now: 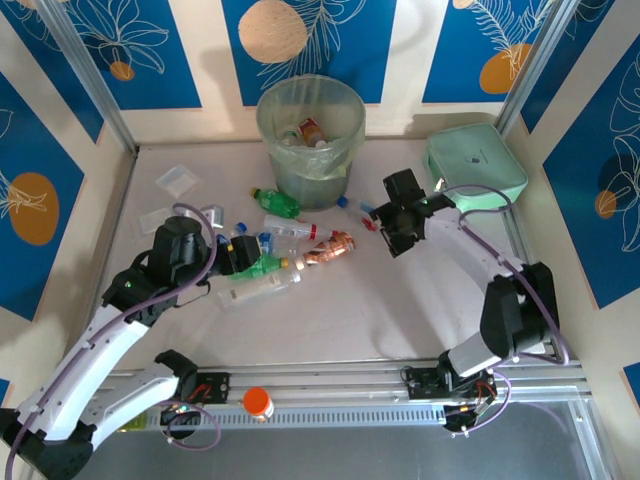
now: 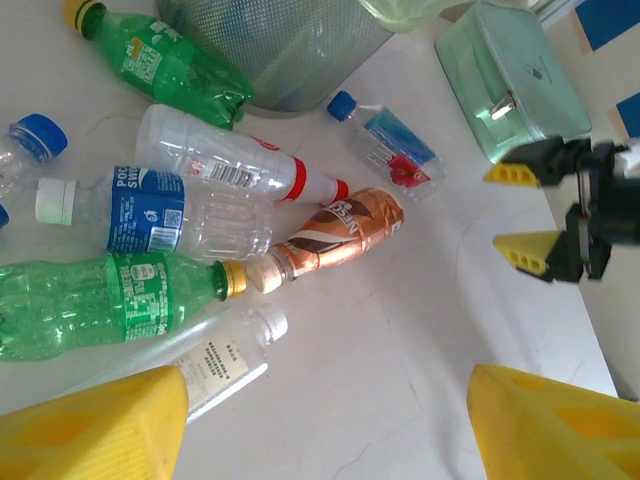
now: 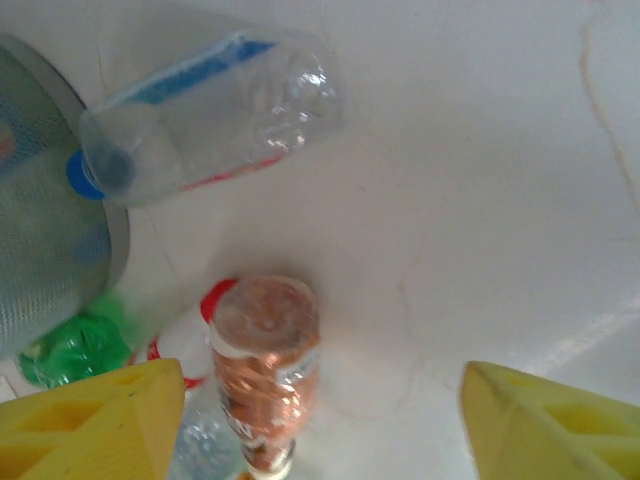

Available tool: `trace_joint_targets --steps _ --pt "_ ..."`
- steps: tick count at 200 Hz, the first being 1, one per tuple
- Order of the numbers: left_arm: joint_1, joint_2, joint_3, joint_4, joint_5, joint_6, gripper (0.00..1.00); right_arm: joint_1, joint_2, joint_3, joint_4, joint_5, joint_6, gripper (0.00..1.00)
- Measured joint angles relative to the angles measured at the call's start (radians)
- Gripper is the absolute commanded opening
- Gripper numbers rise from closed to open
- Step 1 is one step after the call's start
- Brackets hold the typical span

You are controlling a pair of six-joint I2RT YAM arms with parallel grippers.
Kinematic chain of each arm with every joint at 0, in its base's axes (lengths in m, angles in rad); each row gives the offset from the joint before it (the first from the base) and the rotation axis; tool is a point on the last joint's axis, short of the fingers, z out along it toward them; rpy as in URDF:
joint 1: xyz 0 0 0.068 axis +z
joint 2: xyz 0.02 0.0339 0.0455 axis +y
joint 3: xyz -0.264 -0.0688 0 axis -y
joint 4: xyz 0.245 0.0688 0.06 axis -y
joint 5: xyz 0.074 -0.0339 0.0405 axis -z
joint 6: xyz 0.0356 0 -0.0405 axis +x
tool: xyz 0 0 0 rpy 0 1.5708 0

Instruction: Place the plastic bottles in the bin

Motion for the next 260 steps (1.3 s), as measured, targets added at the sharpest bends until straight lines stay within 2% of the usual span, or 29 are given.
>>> trace_joint_targets --steps 28,48,68,104,132,191,226,260 --pt "0.0 -0.005 0.01 -0.035 0.003 0.047 0.75 -0.012 0.131 0.151 0.002 -0.004 -0.026 0.85" --pt "0.0 -0.022 0.02 -0.056 0.003 0.082 0.75 -0.024 0.248 0.314 -0.01 -0.023 -0.204 0.87" --pt "0.0 -0.042 0.031 -0.07 0.003 0.109 0.75 -0.026 0.356 0.473 -0.022 -0.03 -0.453 0.9" --pt "0.0 -0.054 0.048 -0.103 0.003 0.158 0.76 -0.027 0.367 0.457 -0.026 -0.03 -0.848 0.94" --pt "0.0 -0.053 0.062 -0.112 0.006 0.188 0.77 -0.063 0.386 0.457 -0.033 -0.048 -1.025 0.99" --pt "0.0 -0.042 0.064 -0.111 0.073 0.24 0.78 -0.167 0.561 0.513 -0.131 -0.132 -1.19 0.99" --pt "0.0 -0.032 0.064 -0.103 0.117 0.255 0.78 -0.173 0.572 0.525 -0.162 -0.193 -1.229 1.0" --pt "0.0 -0.021 0.064 -0.103 0.135 0.263 0.78 -0.157 0.572 0.56 -0.192 -0.219 -1.263 0.95"
